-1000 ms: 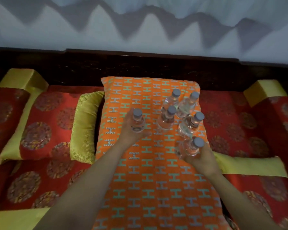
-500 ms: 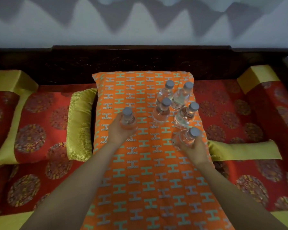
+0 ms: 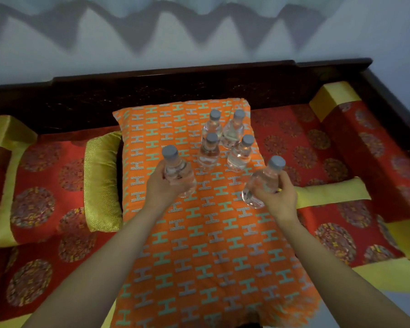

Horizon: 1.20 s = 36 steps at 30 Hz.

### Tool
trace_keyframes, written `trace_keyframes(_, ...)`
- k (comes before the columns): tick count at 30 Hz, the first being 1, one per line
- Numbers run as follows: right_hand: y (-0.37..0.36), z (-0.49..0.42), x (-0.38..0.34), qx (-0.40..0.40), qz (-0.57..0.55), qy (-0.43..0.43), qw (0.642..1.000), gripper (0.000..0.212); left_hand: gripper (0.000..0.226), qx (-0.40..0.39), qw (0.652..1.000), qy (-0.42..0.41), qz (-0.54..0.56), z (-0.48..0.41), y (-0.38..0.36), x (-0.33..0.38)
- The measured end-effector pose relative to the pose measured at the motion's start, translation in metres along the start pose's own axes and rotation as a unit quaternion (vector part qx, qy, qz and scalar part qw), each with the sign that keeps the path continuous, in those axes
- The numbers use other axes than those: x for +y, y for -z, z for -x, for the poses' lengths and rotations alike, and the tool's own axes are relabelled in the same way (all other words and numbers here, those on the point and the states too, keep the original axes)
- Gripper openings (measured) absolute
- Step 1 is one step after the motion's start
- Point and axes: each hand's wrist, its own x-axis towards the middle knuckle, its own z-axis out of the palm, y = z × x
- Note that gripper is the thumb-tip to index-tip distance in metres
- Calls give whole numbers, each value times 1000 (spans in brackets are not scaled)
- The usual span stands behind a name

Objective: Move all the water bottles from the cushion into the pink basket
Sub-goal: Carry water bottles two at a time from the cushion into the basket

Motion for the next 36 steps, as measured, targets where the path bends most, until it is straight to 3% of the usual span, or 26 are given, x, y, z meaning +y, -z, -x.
trace_keyframes(5, 50, 7, -8, 64, 25, 39, 997, 40, 57, -64, 997, -28, 20, 11, -34, 38)
trace_keyframes(9, 107, 18, -12, 125, 60, 44, 989, 49, 85, -114, 992, -51, 20, 17, -75, 70)
trace_keyframes(13, 171, 37, -10, 163, 67, 50, 983, 49, 71, -138, 985, -101, 13, 32, -124, 100)
trace_keyframes(20, 287, 83, 19, 250, 48, 35, 966, 44, 68, -202, 968, -140, 43, 88, -221, 141)
trace_keyframes(36, 554, 180, 80, 295, 38, 9, 955, 54, 64, -247, 959, -138, 31, 260, -429, 232)
